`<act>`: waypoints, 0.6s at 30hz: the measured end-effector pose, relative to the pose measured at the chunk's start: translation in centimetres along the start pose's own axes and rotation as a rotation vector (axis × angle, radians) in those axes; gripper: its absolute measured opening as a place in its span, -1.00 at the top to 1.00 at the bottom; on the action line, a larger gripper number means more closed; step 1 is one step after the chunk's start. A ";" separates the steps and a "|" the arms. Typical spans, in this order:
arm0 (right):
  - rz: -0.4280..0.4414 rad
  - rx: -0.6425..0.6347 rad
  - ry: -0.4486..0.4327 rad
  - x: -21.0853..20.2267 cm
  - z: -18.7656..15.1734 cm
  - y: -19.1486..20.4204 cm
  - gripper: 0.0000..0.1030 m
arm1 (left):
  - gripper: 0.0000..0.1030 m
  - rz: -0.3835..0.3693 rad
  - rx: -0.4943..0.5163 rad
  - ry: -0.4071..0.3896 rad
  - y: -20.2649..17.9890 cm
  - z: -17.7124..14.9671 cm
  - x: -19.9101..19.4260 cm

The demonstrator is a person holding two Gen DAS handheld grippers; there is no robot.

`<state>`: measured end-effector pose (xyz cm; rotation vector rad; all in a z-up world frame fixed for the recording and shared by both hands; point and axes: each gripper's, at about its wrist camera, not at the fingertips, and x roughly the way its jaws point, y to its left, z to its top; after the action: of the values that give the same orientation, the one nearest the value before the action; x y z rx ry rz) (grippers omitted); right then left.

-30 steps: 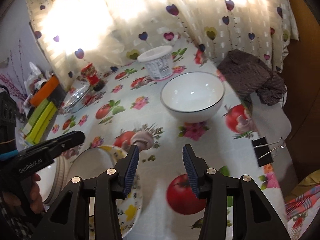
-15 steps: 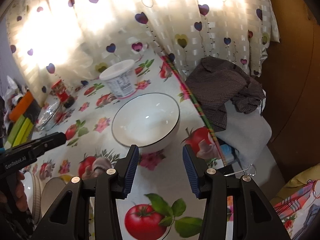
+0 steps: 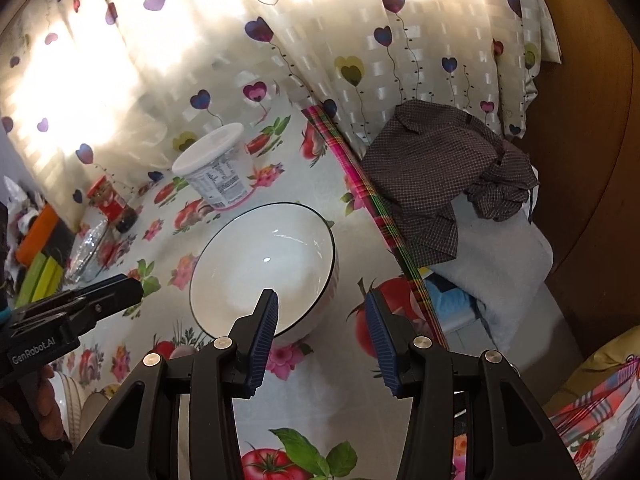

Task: Organize plates and bowls
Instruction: 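Move both tools toward the remaining white bowl, then close the left tool on the remaining white bowl rim while the right tool hovers beside it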

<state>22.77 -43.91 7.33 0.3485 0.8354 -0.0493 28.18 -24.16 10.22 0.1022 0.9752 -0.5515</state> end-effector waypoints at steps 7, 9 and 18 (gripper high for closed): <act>-0.009 -0.012 0.012 1.4 1.1 0.1 0.14 | 0.43 0.021 0.035 0.049 -1.0 1.5 2.3; -0.011 -0.014 0.016 1.7 1.3 0.0 0.21 | 0.42 0.026 0.034 0.071 -1.1 1.8 3.1; 0.002 -0.001 0.045 2.9 1.4 -0.4 0.62 | 0.43 0.038 0.045 0.112 -1.7 2.2 4.8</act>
<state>25.68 -44.44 5.96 0.3501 0.8799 -0.0395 31.11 -28.26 7.93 0.1927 1.0680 -0.5373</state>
